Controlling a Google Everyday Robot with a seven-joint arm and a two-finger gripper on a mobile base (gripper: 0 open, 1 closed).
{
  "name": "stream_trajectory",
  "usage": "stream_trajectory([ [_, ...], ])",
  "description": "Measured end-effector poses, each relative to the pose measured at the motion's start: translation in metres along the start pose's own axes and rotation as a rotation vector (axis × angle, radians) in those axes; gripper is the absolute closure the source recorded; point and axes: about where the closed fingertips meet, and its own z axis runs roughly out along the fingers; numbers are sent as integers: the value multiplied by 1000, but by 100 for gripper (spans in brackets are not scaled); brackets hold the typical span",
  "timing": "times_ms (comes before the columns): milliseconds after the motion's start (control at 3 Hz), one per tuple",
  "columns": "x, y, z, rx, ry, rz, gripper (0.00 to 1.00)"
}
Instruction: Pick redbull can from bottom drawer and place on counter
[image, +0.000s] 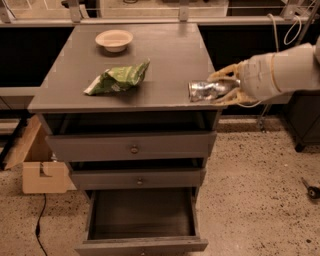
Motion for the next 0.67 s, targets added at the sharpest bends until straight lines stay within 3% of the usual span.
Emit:
stream_trajectory([
  [333, 24, -39, 20, -57, 19, 89, 100],
  [667, 28, -74, 60, -115, -14, 142, 100],
])
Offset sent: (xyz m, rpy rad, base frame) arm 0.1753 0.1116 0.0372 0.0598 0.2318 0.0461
